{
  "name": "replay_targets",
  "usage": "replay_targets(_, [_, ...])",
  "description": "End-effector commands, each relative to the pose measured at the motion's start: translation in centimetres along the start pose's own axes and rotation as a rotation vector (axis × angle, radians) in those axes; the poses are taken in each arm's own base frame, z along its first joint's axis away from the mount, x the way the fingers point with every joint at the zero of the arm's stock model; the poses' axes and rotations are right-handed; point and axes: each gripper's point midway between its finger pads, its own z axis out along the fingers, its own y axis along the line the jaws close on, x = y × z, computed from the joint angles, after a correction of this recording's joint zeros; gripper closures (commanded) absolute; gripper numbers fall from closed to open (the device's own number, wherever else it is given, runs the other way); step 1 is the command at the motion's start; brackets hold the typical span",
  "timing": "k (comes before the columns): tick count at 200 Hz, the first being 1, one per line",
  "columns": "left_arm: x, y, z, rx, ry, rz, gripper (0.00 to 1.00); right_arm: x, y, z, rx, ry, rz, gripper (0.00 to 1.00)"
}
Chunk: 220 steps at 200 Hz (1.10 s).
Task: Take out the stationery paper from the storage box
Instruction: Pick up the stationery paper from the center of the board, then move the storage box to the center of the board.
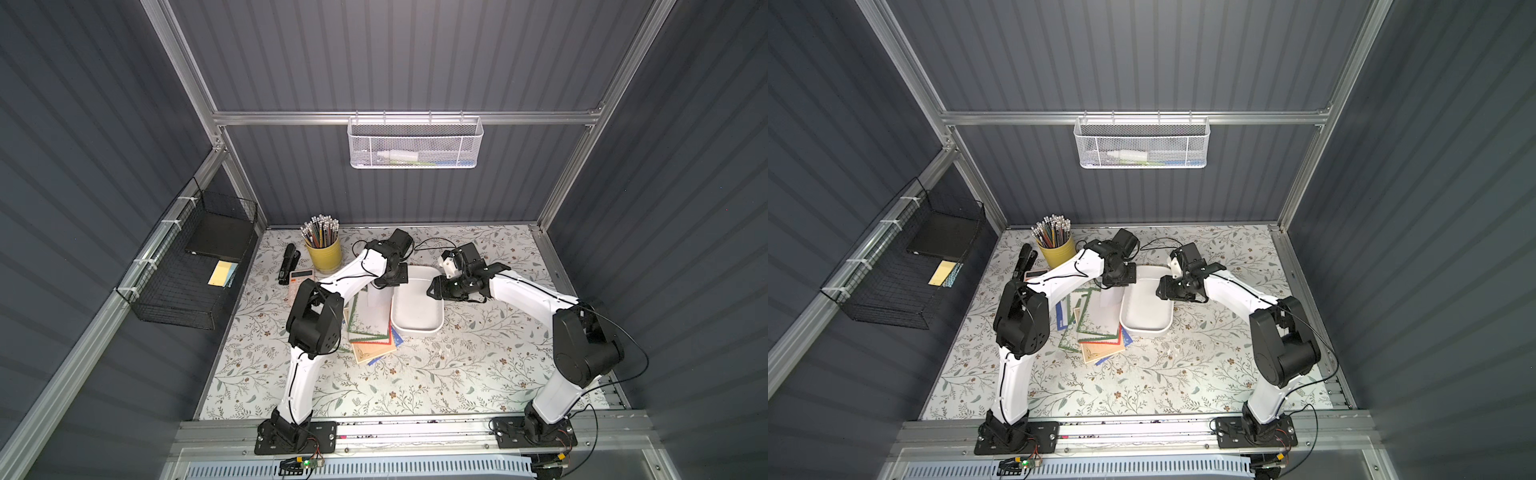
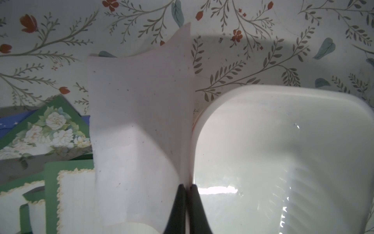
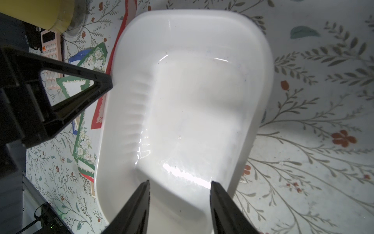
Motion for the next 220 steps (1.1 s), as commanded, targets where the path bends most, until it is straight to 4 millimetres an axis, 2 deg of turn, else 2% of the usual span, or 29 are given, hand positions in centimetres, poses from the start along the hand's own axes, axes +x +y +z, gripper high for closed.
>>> replay_targets(1, [-0.8, -0.1, -2.4, -0.006, -0.035, 0.010, 1.00, 1.2, -0.8, 1.1, 0.007, 0.043, 0.006, 0.48])
replay_targets(51, [-1.1, -0.2, -3.0, 0.000, -0.043, 0.011, 0.95, 2.0, -1.4, 2.2, 0.015, 0.077, 0.018, 0.49])
replay_targets(65, [-0.8, -0.1, -2.7, 0.000, -0.035, 0.012, 1.00, 2.1, -1.4, 2.3, 0.015, 0.079, 0.018, 0.49])
replay_targets(84, [-0.6, -0.2, -2.4, 0.006, -0.029, 0.017, 1.00, 2.0, -1.4, 2.1, 0.019, 0.075, 0.016, 0.49])
replay_targets(100, [-1.1, -0.4, -3.3, 0.020, -0.051, 0.019, 1.00, 2.0, -1.7, 2.1, 0.032, 0.074, 0.013, 0.49])
replay_targets(120, [-2.3, -1.6, -5.2, 0.086, -0.101, 0.014, 1.00, 2.3, -2.4, 2.4, 0.068, 0.084, 0.010, 0.49])
replay_targets(137, [-3.5, -4.0, -7.7, 0.220, -0.151, 0.030, 1.00, 2.5, -3.4, 2.7, 0.111, 0.087, 0.016, 0.49])
replay_targets(148, [-4.0, -5.7, -10.1, 0.338, -0.190, 0.045, 1.00, 2.5, -4.3, 2.8, 0.154, 0.081, 0.022, 0.49])
replay_targets(169, [-4.3, -8.1, -15.1, 0.548, -0.267, 0.049, 1.00, 2.3, -4.5, 2.7, 0.165, 0.070, 0.025, 0.49])
replay_targets(179, [-4.5, -8.1, -17.2, 0.604, -0.306, 0.044, 1.00, 2.1, -4.7, 2.6, 0.175, 0.066, 0.024, 0.49])
replay_targets(194, [-4.1, -7.2, -19.1, 0.662, -0.318, 0.024, 1.00, 1.9, -5.2, 2.4, 0.201, 0.066, 0.019, 0.49])
replay_targets(220, [-2.6, -3.5, -19.3, 0.632, -0.309, -0.039, 1.00, 1.8, -6.4, 2.4, 0.249, 0.079, 0.011, 0.50])
